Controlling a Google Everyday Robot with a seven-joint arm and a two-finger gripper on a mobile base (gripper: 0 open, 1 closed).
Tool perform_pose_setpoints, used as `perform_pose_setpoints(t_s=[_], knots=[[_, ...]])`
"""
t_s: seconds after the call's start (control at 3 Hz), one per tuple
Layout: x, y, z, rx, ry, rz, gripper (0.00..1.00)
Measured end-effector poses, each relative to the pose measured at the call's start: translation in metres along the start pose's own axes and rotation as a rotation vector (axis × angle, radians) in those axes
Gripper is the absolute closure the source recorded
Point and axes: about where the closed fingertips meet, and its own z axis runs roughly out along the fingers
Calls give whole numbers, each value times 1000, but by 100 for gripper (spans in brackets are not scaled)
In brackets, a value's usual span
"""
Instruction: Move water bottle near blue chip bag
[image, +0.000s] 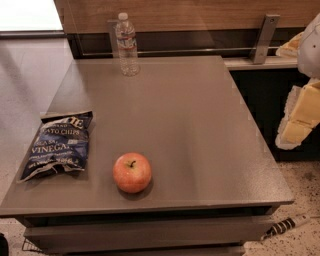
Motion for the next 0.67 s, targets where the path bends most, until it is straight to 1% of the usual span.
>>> perform_pose_setpoints(t_s=[0.33,0.67], knots=[[0,-5,0,9,-6,3,0],[-2,-41,0,80,-58,31,0]])
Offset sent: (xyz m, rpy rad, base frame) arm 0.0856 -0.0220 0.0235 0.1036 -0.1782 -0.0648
